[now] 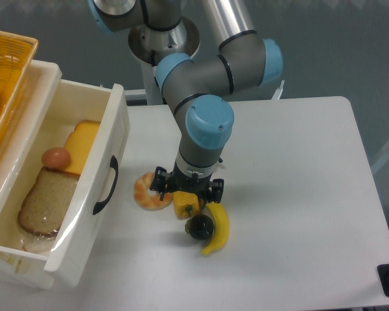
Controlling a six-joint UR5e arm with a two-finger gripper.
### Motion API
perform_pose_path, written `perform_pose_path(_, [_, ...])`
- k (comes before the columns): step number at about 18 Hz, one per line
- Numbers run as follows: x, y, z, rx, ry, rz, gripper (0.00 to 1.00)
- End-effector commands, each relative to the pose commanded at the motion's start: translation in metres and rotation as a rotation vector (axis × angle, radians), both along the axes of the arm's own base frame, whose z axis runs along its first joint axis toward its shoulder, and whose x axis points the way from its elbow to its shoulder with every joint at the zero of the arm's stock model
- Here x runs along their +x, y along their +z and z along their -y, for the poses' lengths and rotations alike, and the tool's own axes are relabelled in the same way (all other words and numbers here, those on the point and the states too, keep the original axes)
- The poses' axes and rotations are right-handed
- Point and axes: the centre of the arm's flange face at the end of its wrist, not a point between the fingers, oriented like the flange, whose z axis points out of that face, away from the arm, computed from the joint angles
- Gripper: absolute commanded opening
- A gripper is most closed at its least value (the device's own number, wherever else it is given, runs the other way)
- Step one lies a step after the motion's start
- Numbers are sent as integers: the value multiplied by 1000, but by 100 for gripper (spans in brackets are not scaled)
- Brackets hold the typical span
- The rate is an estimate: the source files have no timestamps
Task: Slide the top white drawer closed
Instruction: 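Swing the gripper toward the open drawer's front face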
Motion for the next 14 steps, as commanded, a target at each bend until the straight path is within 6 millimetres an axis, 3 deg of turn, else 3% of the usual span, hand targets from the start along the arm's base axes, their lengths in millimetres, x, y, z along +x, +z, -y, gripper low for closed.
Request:
perform_pose_path(6, [25, -8, -15, -14, -41, 14, 100])
perform_pose_path(14, [37, -16, -25, -10, -69, 37, 100])
